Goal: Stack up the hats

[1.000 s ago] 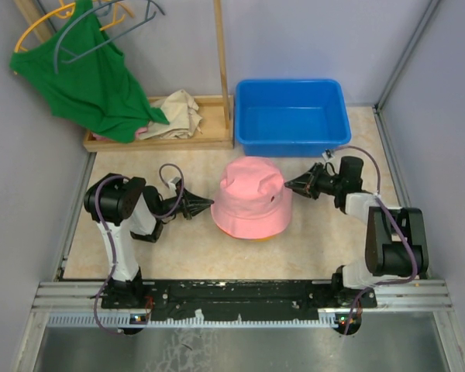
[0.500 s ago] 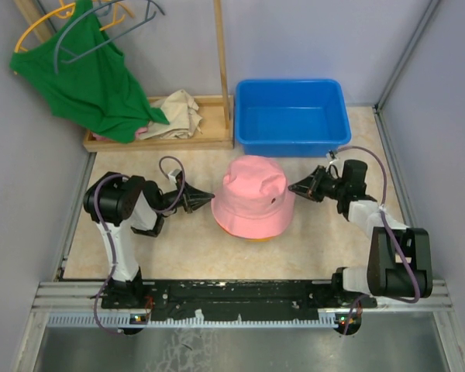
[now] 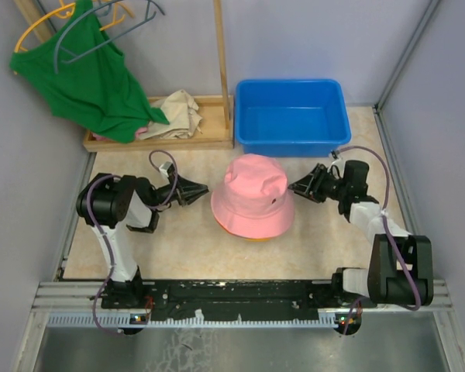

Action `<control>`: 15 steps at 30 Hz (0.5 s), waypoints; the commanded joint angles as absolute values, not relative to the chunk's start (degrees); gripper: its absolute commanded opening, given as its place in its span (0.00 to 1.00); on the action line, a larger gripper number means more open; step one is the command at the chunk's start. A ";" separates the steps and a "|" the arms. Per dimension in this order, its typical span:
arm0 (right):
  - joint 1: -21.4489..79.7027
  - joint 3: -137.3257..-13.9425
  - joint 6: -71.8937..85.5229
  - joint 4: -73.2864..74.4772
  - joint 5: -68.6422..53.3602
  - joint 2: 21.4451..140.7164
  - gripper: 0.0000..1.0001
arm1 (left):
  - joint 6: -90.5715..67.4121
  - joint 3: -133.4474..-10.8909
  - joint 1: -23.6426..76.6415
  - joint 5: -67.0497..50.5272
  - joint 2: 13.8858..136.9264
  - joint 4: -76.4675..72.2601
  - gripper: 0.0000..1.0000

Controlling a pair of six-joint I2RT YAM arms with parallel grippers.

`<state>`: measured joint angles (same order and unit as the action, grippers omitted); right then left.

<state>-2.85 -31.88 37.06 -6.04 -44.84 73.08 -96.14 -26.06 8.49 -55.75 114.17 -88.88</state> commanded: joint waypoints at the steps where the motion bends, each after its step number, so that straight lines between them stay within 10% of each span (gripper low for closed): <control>1: -3.18 -35.95 36.07 -6.43 -42.74 70.14 0.46 | -92.11 -27.73 6.71 -55.59 113.00 -98.28 0.29; 15: -4.56 -42.93 30.92 4.75 -34.41 67.28 0.53 | -60.55 -37.76 3.35 -51.61 95.83 -56.41 0.43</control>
